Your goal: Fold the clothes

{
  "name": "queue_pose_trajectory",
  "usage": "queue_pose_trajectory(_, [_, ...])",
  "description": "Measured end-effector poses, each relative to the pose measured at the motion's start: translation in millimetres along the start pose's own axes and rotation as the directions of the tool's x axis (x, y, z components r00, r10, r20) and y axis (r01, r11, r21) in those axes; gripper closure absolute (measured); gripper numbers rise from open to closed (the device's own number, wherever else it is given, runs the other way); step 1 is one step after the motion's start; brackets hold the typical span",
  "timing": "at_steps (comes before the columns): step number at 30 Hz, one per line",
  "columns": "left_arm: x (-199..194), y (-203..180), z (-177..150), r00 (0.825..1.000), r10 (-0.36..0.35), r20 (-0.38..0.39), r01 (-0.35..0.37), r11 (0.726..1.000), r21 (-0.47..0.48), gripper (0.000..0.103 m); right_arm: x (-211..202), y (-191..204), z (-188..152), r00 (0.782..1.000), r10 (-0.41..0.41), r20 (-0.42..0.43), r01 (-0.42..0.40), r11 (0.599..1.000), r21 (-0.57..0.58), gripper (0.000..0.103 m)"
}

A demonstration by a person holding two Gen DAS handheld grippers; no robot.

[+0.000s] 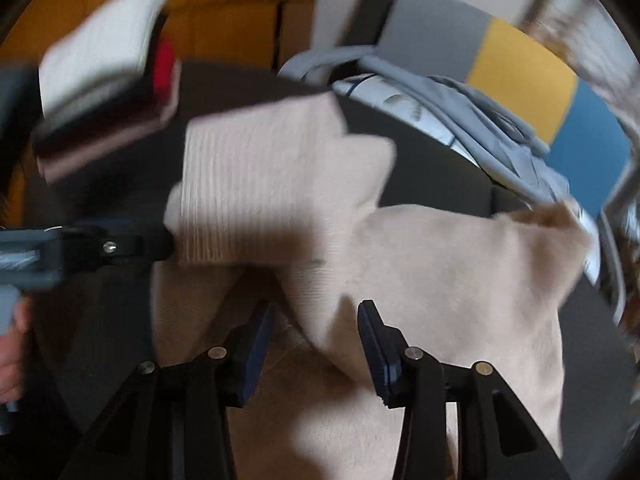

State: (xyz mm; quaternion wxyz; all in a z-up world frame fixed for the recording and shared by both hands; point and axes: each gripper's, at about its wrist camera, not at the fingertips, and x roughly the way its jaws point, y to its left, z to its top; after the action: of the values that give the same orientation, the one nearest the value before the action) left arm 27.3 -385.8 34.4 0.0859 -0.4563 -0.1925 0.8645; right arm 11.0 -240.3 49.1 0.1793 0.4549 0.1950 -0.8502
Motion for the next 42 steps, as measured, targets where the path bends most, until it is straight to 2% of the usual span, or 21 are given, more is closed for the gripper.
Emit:
queue_pose_trajectory(2, [13.1, -21.5, 4.9, 0.990, 0.136, 0.029, -0.138, 0.986, 0.091, 0.003, 11.8, 6.1, 3.2, 0.999, -0.033, -0.020, 0.032, 0.999, -0.029, 0.058])
queue_pose_trajectory(4, [34.2, -31.7, 9.8, 0.979, 0.206, 0.002, -0.204, 0.969, 0.140, 0.015, 23.2, 2.4, 6.9, 0.992, -0.124, -0.024, 0.123, 0.992, -0.029, 0.059])
queue_pose_trajectory(5, [43.7, -35.1, 11.4, 0.975, 0.222, -0.019, -0.217, 0.963, 0.159, 0.039, 26.9, -1.4, 8.4, 0.987, -0.157, -0.023, 0.157, 0.987, -0.017, 0.065])
queue_pose_trajectory(6, [50.4, -37.9, 12.9, 0.972, 0.231, -0.034, -0.222, 0.960, 0.170, 0.047, 25.0, -10.5, 9.0, 0.988, -0.156, -0.010, 0.156, 0.987, 0.026, 0.075])
queue_pose_trajectory(7, [48.8, -39.7, 14.0, 0.975, 0.219, -0.031, -0.211, 0.964, 0.162, 0.054, 23.0, -19.6, 9.6, 0.988, -0.155, 0.002, 0.154, 0.986, 0.069, 0.093])
queue_pose_trajectory(8, [46.0, -42.5, 15.3, 0.976, 0.215, -0.024, -0.209, 0.964, 0.164, 0.073, 20.3, -29.8, 9.8, 0.988, -0.155, 0.017, 0.153, 0.982, 0.114, 0.095])
queue_pose_trajectory(12, [37.1, -41.6, 19.6, 0.976, 0.218, -0.004, -0.215, 0.965, 0.149, 0.081, -10.7, -94.4, 0.0, 0.968, -0.221, 0.120, 0.175, 0.934, 0.310, 0.095])
queue_pose_trajectory(14, [34.5, -29.6, 24.0, 0.980, 0.196, -0.023, -0.193, 0.976, 0.101, 0.082, -29.9, -131.7, -6.9, 0.954, -0.254, 0.159, 0.175, 0.904, 0.391, 0.095])
queue_pose_trajectory(16, [29.6, -29.0, 28.4, 0.985, 0.174, -0.005, -0.173, 0.981, 0.088, 0.083, -41.5, -169.3, -17.2, 0.946, -0.269, 0.178, 0.162, 0.874, 0.458, 0.095])
queue_pose_trajectory(18, [24.7, -28.4, 32.9, 0.988, 0.152, 0.014, -0.152, 0.986, 0.075, 0.091, -49.3, -203.0, -30.3, 0.940, -0.291, 0.179, 0.166, 0.846, 0.507, 0.095])
queue_pose_trajectory(21, [20.9, -31.0, 42.0, 0.986, 0.160, 0.044, -0.164, 0.982, 0.097, 0.091, -64.7, -250.3, -57.2, 0.912, -0.379, 0.156, 0.223, 0.780, 0.585, 0.095])
queue_pose_trajectory(24, [19.4, -18.2, 51.8, 0.979, 0.200, 0.044, -0.203, 0.974, 0.096, 0.091, -85.2, -291.9, -92.8, 0.885, -0.455, 0.095, 0.282, 0.689, 0.667, 0.095])
queue_pose_trajectory(28, [13.9, 18.7, 60.8, 0.964, 0.263, 0.037, -0.265, 0.963, 0.055, 0.091, -119.3, -351.7, -141.6, 0.857, -0.515, -0.017, 0.342, 0.545, 0.766, 0.095])
queue_pose_trajectory(31, [26.6, 30.4, 69.1, 0.958, 0.286, 0.003, -0.286, 0.957, 0.044, 0.091, -137.4, -397.3, -190.8, 0.837, -0.532, -0.124, 0.376, 0.397, 0.837, 0.095])
queue_pose_trajectory(33, [32.8, 38.7, 67.4, 0.957, 0.287, -0.037, -0.285, 0.957, 0.060, 0.091, -134.4, -416.6, -215.7, 0.846, -0.504, -0.175, 0.379, 0.338, 0.861, 0.095])
queue_pose_trajectory(35, [40.3, 33.7, 66.2, 0.950, 0.310, -0.044, -0.305, 0.947, 0.101, 0.086, -118.0, -431.9, -237.9, 0.872, -0.440, -0.215, 0.376, 0.320, 0.870, 0.090])
queue_pose_trajectory(37, [47.7, 26.4, 65.3, 0.942, 0.333, -0.040, -0.325, 0.935, 0.139, 0.084, -100.5, -428.2, -253.9, 0.899, -0.370, -0.233, 0.362, 0.331, 0.871, 0.080])
queue_pose_trajectory(38, [49.8, 23.2, 65.0, 0.941, 0.335, -0.040, -0.326, 0.933, 0.151, 0.079, -94.0, -424.2, -259.6, 0.909, -0.342, -0.239, 0.356, 0.335, 0.872, 0.080])
queue_pose_trajectory(40, [50.2, 16.2, 63.9, 0.942, 0.333, -0.052, -0.320, 0.933, 0.166, 0.062, -87.5, -412.2, -265.5, 0.920, -0.305, -0.247, 0.347, 0.338, 0.875, 0.080])
queue_pose_trajectory(41, [48.6, 15.3, 63.2, 0.942, 0.330, -0.059, -0.317, 0.934, 0.166, 0.047, -85.2, -405.6, -267.2, 0.924, -0.290, -0.249, 0.342, 0.340, 0.876, 0.079])
queue_pose_trajectory(42, [45.9, 14.4, 62.2, 0.943, 0.327, -0.061, -0.313, 0.935, 0.165, 0.043, -87.0, -397.4, -264.8, 0.927, -0.287, -0.240, 0.334, 0.345, 0.877, 0.078])
